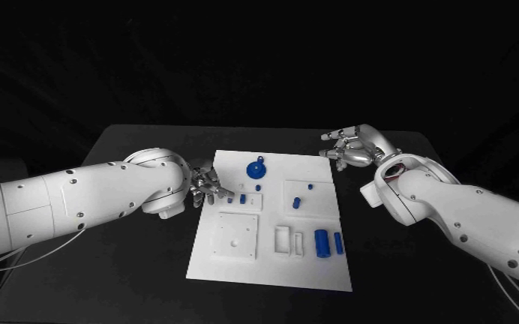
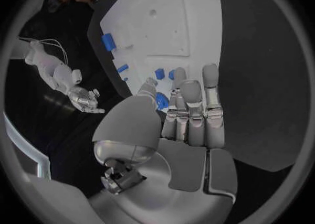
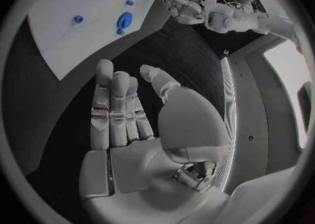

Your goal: Assemble the parts on the task board

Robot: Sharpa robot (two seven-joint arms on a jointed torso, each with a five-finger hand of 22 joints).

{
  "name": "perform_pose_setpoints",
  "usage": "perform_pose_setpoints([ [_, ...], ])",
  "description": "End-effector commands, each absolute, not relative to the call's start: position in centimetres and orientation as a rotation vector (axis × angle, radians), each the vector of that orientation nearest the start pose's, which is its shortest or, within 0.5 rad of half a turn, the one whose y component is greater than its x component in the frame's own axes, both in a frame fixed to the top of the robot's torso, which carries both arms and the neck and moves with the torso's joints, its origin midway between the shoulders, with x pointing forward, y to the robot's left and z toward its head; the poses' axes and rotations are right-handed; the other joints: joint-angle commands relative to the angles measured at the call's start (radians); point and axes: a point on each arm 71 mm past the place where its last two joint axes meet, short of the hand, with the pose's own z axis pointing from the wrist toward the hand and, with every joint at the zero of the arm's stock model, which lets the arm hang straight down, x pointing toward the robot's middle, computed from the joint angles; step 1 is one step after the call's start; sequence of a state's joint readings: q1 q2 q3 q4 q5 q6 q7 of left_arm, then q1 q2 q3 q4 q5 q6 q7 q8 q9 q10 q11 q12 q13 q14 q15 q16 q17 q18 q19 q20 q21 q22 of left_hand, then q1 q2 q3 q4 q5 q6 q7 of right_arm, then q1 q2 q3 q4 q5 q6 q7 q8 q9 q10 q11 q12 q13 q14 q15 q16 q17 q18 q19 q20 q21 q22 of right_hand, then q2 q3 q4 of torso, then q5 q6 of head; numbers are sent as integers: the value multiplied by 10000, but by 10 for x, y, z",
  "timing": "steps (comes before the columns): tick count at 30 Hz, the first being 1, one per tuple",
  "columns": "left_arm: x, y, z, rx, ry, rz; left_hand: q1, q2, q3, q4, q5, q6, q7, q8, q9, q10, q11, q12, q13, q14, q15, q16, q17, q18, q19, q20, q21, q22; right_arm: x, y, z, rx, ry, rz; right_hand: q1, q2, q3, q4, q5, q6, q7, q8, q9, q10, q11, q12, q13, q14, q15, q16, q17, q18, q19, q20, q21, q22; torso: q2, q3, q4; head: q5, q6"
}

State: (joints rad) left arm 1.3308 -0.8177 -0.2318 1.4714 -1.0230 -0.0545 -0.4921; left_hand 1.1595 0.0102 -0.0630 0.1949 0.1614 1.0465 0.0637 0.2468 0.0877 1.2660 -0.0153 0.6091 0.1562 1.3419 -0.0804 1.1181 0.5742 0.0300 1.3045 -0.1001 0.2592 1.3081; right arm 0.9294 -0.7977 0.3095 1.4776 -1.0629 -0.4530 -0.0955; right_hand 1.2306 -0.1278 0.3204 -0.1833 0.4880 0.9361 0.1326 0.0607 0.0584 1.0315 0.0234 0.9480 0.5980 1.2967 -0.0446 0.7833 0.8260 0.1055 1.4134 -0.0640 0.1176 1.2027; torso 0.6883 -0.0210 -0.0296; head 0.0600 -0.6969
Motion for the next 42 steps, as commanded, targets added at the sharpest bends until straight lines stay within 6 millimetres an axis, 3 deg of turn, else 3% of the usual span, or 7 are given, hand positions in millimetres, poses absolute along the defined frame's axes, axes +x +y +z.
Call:
perform_pose_setpoints([
  [1, 488, 228, -224, -1811, 21479, -2867, -67, -126, 108, 270, -30, 148, -12, 73, 7, 93, -27, -32, 24, 97, -19, -6, 40, 91, 95, -15, -45, 137, 495, -218, -193, 5457, 15414, 9126, 27, -36, 36, 58, -10, -47, -6, -14, 13, 7, -15, -282, -299, -96, 13, -338, -287, -2, -31, 31, -273, -255, 8, -6, -5, -10, -3],
  [10, 487, 224, -234, -1279, 21458, -2406, -40, -18, 165, 476, 349, 230, -85, 251, 426, 115, -59, -60, 76, 122, -46, 8, 118, 61, 118, -49, -26, 163, 496, -219, -193, 5617, 15343, 9287, 49, -38, 148, 65, 10, -4, 49, -12, 15, 365, 98, -2429, -2343, -186, 239, -2729, -2055, -130, -888, 255, -560, -2600, 7, -6, -7, -2, -14],
  [20, 489, 218, -244, -1083, 21639, -2337, 278, 183, 126, 474, 2005, 239, -201, 535, 1200, 151, -120, -86, 101, 138, -90, 31, 178, 28, 116, -89, 22, 170, 496, -217, -192, 5795, 15234, 9595, -67, 68, 425, 149, 15, 58, 190, -15, 16, 1145, 529, -6028, -5387, -327, 811, -5620, -4757, -147, -2312, 859, -538, -6515, 7, -3, -6, 17, -37],
  [24, 490, 217, -249, -1080, 21715, -2282, 371, 182, 100, 507, 2060, 160, -205, 510, 1601, 142, -124, -90, 125, 137, -88, 9, 192, 22, 99, -91, 58, 169, 496, -217, -192, 5863, 15177, 9687, -188, -14, 745, 164, 3, 107, 208, 1, 25, 1452, 631, -7376, -5377, -33, 940, -6529, -5868, -96, -2334, 1032, -451, -8214, 8, -6, -10, 15, -35],
  [26, 490, 217, -250, -1076, 21748, -2272, 371, 182, 100, 507, 2060, 160, -205, 510, 1601, 142, -124, -90, 125, 137, -88, 9, 192, 22, 99, -91, 58, 169, 496, -217, -192, 5886, 15157, 9711, -140, 0, 662, 161, -14, 104, 214, -2, 23, 1606, 637, -7631, -5364, 123, 930, -6656, -6120, -135, -2177, 999, -516, -8759, 10, -7, -12, 9, -34],
  [28, 490, 216, -252, -1063, 21792, -2295, 403, 182, 105, 480, 2063, 172, -210, 509, 1642, 141, -129, -90, 128, 135, -94, 8, 194, 23, 96, -93, 62, 168, 496, -217, -192, 5910, 15137, 9722, -91, 8, 577, 163, -20, 109, 212, 13, 31, 1789, 631, -8022, -5352, 298, 931, -6840, -6579, -175, -1921, 970, -418, -10080, 9, -6, -9, 1, -43],
  [42, 491, 211, -256, -1057, 21905, -2407, 391, 239, 96, 464, 2005, 149, -204, 479, 1728, 128, -123, -89, 135, 135, -92, -12, 190, 22, 89, -92, 72, 168, 496, -217, -192, 5956, 15127, 9741, -72, -1, 592, 137, -21, 118, 218, -2, 25, 1746, 659, -8063, -5360, 254, 948, -6818, -6742, -196, -1873, 986, -229, -10996, 4, 3, -10, -23, -48],
])
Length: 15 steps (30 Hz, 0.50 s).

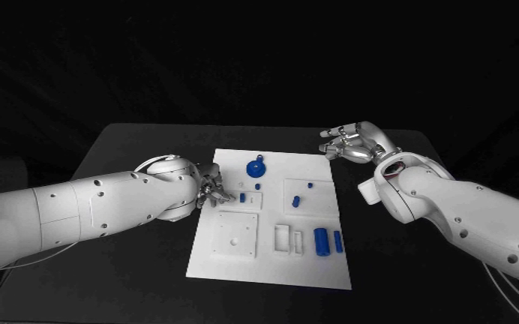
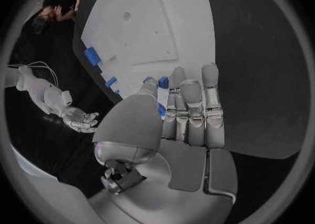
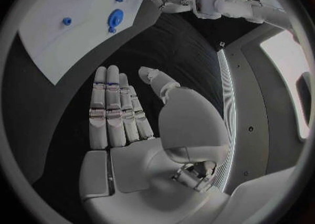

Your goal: Assemble the parts on the task board

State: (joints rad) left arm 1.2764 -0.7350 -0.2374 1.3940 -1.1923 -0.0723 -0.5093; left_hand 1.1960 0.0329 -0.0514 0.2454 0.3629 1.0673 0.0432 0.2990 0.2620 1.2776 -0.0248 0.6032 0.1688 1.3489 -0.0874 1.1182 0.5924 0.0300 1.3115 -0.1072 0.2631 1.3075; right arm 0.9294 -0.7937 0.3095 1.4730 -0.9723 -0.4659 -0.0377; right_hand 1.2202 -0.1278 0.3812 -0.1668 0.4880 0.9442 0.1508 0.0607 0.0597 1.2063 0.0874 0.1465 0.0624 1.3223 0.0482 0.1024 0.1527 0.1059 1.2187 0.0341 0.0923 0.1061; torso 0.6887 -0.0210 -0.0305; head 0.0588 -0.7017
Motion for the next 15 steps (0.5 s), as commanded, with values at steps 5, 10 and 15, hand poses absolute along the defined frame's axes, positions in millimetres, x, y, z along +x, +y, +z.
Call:
perform_pose_setpoints([
  [5, 491, 210, -257, -1041, 21975, -2428, 40, 12, -27, -59, -36, -65, 2, -56, 24, 8, -27, -28, 13, 66, -21, -16, 10, 22, 17, -21, 37, 172, 496, -217, -192, 5964, 15136, 9738, 35, 5, -3, -32, -31, 58, 38, 0, 13, -2, 18, -47, -3, -5, 20, -9, -16, -200, 64, 7, 43, -76, 1, 1, 1, -16, -2],
  [10, 492, 210, -259, -1010, 22101, -2327, 77, 29, -17, -107, -35, -96, 15, -85, 42, -19, -19, -35, 13, 56, -15, -23, 10, 20, 5, -18, 38, 173, 496, -217, -192, 5966, 15147, 9736, 30, 4, 5, -32, -27, 36, 41, -3, 11, -13, 25, -53, -4, -14, 25, -12, -21, -203, 55, 11, 49, -97, 2, 3, 0, -24, -4],
  [15, 493, 209, -263, -1027, 22186, -2282, 167, 83, 25, -230, 16, -159, 42, -158, 28, -58, -2, -46, 11, 46, -4, -21, 15, 23, -9, -9, 42, 175, 496, -217, -192, 5972, 15154, 9737, 40, 7, 33, -44, -26, 19, 46, -3, 11, -36, 34, -65, -6, -41, 35, -26, -37, -204, 30, 19, 58, -139, 4, -3, -2, -30, -17],
])
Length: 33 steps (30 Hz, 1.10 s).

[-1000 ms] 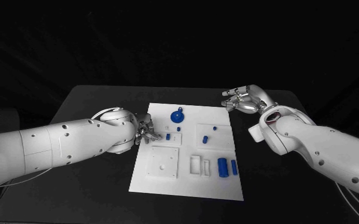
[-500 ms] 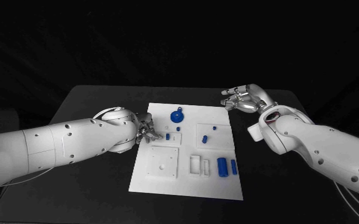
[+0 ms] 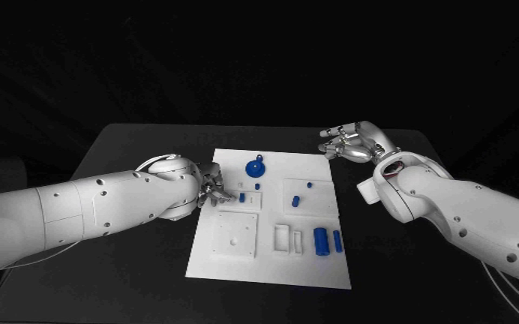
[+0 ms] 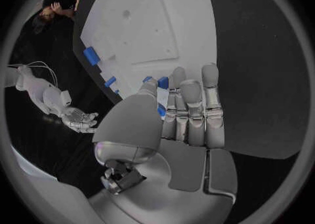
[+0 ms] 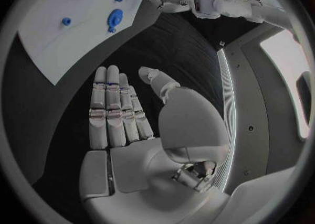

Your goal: Assemble the parts on the task board

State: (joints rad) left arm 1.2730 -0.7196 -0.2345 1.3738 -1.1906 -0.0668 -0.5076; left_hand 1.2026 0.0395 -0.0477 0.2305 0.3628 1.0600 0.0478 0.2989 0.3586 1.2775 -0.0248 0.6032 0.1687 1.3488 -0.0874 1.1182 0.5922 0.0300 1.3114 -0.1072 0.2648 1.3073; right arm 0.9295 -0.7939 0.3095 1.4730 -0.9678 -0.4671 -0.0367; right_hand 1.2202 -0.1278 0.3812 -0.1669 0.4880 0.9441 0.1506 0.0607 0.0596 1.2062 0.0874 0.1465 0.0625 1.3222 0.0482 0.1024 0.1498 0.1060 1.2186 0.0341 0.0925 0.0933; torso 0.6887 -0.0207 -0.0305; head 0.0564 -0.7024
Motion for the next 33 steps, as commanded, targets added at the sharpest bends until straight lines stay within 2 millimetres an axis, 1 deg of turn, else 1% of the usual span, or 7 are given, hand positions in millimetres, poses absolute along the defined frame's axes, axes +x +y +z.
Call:
perform_pose_setpoints([
  [1, 492, 209, -263, -1041, 22195, -2289, 113, 22, -7, -97, 31, -88, -4, -163, -939, -61, -2, -47, 11, 46, -3, -20, 18, 25, -9, -9, 27, 177, 496, -217, -192, 5973, 15155, 9737, 39, 7, 32, -44, -26, 20, 49, -3, 12, -36, 34, -65, -6, -41, 35, -26, -8, -204, 31, 19, 56, -10, 4, -7, -1, -12, -11],
  [8, 492, 207, -267, -1093, 22274, -2368, 160, 132, 38, -320, 74, -98, 10, -244, -961, -83, 5, -31, 18, 39, 3, -15, 24, 44, -21, 5, 45, 177, 496, -217, -192, 5975, 15173, 9733, 32, 2, 58, -51, -34, 21, 51, -1, 13, -44, 40, -69, -6, -61, 44, -35, -27, -204, 5, 29, 69, -54, 13, -11, 3, -38, -30],
  [13, 491, 206, -268, -1103, 22435, -2397, 358, 212, 188, -590, 381, -99, -5, -240, -946, -90, -4, -57, 2, 24, -3, -2, 37, 29, -44, -3, 57, 183, 496, -218, -192, 5979, 15196, 9724, 22, -2, 69, -49, -33, 18, 52, -1, 13, -51, 43, -72, -6, -73, 50, -38, -41, -203, -12, 36, 79, -84, 2, -2, 0, -41, -50],
  [20, 490, 205, -269, -1175, 22562, -2489, 747, 323, 692, -1117, 1632, -200, 5, -233, -903, -103, 0, -156, -55, -9, -4, 35, 61, 26, -88, -10, 110, 193, 496, -218, -193, 5982, 15219, 9723, 22, -2, 69, -49, -33, 18, 52, -1, 13, -51, 43, -72, -6, -73, 50, -38, -41, -203, -12, 36, 79, -84, -1, 0, 0, -46, -56],
  [23, 490, 205, -269, -1239, 22595, -2575, 907, 400, 992, -1374, 1994, -244, 26, -186, -853, -86, 6, -208, -87, -22, 0, 56, 71, 36, -105, -9, 144, 200, 496, -218, -193, 5984, 15235, 9723, 22, -2, 69, -49, -33, 18, 52, -1, 13, -51, 43, -72, -6, -73, 50, -38, -41, -203, -12, 36, 79, -84, -2, 2, 1, -50, -57],
  [29, 490, 206, -269, -1389, 22568, -2693, 663, 460, 1456, -1838, 2143, -354, 38, -37, -686, -3, 9, -310, -148, -34, 24, 101, 80, 74, -157, 10, 279, 200, 497, -218, -193, 5993, 15263, 9718, 22, -2, 69, -49, -33, 18, 52, -1, 13, -51, 43, -72, -6, -73, 50, -38, -41, -203, -12, 36, 79, -84, 1, 3, 4, -65, -50],
  [33, 490, 206, -269, -1466, 22563, -2756, 495, 551, 1648, -1948, 2252, -384, 56, -8, -641, 5, 16, -316, -142, -25, 17, 114, 69, 86, -189, 13, 351, 194, 497, -217, -194, 5994, 15276, 9719, 19, -5, 81, -52, -37, 14, 55, -4, 12, -56, 46, -73, -7, -87, 56, -38, -64, -201, -30, 43, 107, -135, -1, 2, 1, -77, -50],
])
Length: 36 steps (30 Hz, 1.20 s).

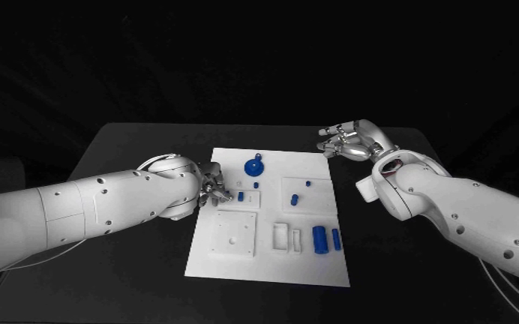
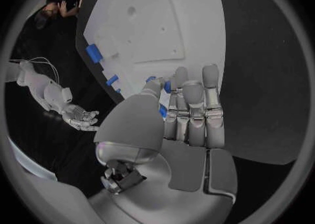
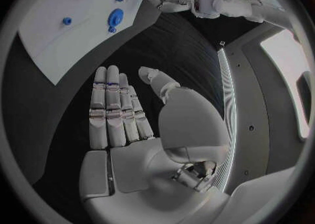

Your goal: Assemble the parts on the task board

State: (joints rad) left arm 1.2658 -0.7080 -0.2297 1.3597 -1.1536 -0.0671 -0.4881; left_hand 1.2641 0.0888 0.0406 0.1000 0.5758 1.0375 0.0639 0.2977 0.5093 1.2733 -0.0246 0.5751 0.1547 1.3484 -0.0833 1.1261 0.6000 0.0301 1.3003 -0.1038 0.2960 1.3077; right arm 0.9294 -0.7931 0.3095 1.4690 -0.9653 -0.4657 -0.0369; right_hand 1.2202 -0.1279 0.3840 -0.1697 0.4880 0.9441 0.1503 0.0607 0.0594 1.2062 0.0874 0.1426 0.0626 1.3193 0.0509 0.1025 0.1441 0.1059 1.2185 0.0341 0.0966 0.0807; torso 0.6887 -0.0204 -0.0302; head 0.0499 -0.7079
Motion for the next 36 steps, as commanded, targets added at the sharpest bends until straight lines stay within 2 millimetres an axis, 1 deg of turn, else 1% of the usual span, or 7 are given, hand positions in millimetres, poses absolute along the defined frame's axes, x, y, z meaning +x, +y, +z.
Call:
perform_pose_setpoints([
  [1, 490, 206, -269, -1492, 22571, -2781, -123, 84, 808, -651, 198, -165, -97, -2, -2150, 44, 17, -36, -3, -20, -23, 37, -9, 86, -82, -20, 45, 191, 497, -217, -194, 5994, 15279, 9718, 19, -5, 52, -24, -37, 14, 58, -4, 14, -56, 45, -34, -8, -57, 29, -39, -6, -200, -29, 43, 65, -9, -1, 0, -2, -12, 6],
  [8, 488, 207, -269, -1682, 22591, -3018, -226, 196, 1313, -786, 919, -155, -54, -44, -2176, 11, 37, -50, -1, -38, -15, 37, -16, 112, -132, -16, 108, 196, 497, -218, -194, 5994, 15296, 9709, 19, -5, 52, -24, -37, 14, 58, -4, 14, -56, 45, -34, -8, -57, 29, -39, -6, -200, -29, 43, 65, -9, -1, -3, 0, -17, 6],
  [17, 484, 211, -267, -1917, 22590, -3635, -666, 640, 2137, -1259, 941, -112, -20, -116, -2226, -58, 96, -125, -11, -96, 27, 36, -29, 162, -272, 24, 267, 194, 497, -218, -194, 5981, 15324, 9717, 20, -2, 57, -31, -35, 36, 58, -1, 16, -59, 46, -33, -8, -60, 29, -33, -18, -201, -45, 47, 83, -34, -6, -6, 4, -30, 5],
  [21, 483, 215, -265, -2059, 22490, -4109, -1587, 1048, 2376, -2126, 984, -593, -18, 647, -1714, -230, 106, 46, 87, -110, 22, 64, -26, 173, -305, 19, 365, 189, 497, -218, -194, 5979, 15336, 9711, 55, 8, 75, -62, -43, 50, 56, 0, 17, -56, 46, -31, -7, -67, 29, -34, -25, -202, -54, 44, 93, -40, -7, -6, 6, -30, 0],
  [23, 482, 216, -264, -2107, 22470, -4243, -2235, 1194, 2494, -2633, 1294, -830, -68, 1089, -1321, -214, 136, 61, 77, -114, 6, 73, -22, 173, -320, 7, 394, 189, 497, -218, -194, 5978, 15339, 9709, 55, 8, 75, -62, -43, 50, 56, 0, 17, -56, 46, -31, -7, -67, 29, -34, -25, -202, -54, 44, 93, -40, -6, -6, 2, -27, 2],
  [28, 481, 219, -263, -2218, 22509, -4488, -2833, 1316, 2570, -3120, 1838, -1013, -137, 1747, -543, -271, 62, 117, 86, -126, -13, 125, -5, 167, -358, -14, 493, 201, 497, -219, -194, 5980, 15347, 9701, 91, 20, 93, -96, -59, 44, 58, -1, 16, -57, 46, -32, -8, -70, 26, -34, -31, -202, -58, 39, 104, -41, -3, -6, 10, -19, 8],
  [36, 482, 224, -263, -2400, 22784, -4659, -3343, 1454, 2636, -3641, 2002, -1018, -186, 1828, 118, -293, 44, 212, 98, -163, -35, 216, 6, 156, -443, -38, 640, 195, 497, -219, -194, 5982, 15364, 9691, 105, 30, 104, -113, -70, 50, 59, -1, 17, -55, 47, -31, -8, -70, 25, -34, -34, -204, -61, 38, 111, -41, -1, -5, 0, 0, 21],
])
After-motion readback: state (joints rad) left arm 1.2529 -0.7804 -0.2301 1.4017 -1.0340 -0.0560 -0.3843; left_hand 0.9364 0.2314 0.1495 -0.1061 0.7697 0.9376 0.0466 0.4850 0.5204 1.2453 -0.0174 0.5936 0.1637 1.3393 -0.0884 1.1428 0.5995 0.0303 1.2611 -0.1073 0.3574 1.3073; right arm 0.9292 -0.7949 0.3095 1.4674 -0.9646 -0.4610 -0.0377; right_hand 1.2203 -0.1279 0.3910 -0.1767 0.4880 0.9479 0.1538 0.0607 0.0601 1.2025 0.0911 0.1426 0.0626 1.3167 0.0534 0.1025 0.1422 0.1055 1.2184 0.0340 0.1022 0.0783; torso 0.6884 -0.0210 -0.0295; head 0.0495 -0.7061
